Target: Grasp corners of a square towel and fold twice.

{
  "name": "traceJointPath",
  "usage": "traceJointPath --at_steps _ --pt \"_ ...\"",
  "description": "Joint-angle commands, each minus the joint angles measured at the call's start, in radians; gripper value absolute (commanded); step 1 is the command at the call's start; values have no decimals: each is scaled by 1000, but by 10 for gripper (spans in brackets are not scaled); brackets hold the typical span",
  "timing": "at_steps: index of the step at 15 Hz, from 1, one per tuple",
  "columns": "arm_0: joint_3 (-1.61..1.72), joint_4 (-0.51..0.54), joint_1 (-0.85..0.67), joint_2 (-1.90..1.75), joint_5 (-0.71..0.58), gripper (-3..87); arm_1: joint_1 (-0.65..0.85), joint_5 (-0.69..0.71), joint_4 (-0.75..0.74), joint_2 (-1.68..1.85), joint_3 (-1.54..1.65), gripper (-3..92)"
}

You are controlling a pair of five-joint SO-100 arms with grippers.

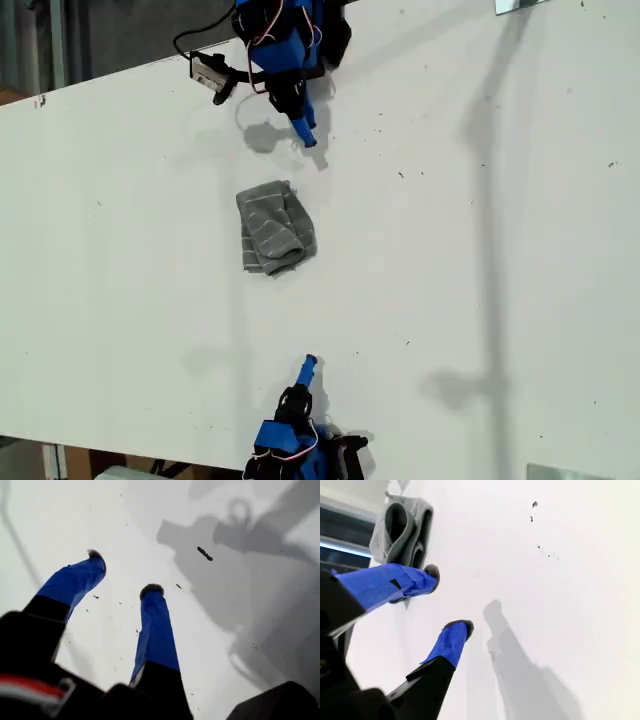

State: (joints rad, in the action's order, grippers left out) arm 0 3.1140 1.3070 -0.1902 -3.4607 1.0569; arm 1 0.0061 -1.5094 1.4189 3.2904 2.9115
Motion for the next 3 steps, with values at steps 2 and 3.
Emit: traceJointPath --at_steps 2,3 --pt "3 -3 5 -3 -9 173 3 -3 8 -6 -15 198" --pt "3 -3 5 -3 -9 173 3 -3 8 -6 -15 198"
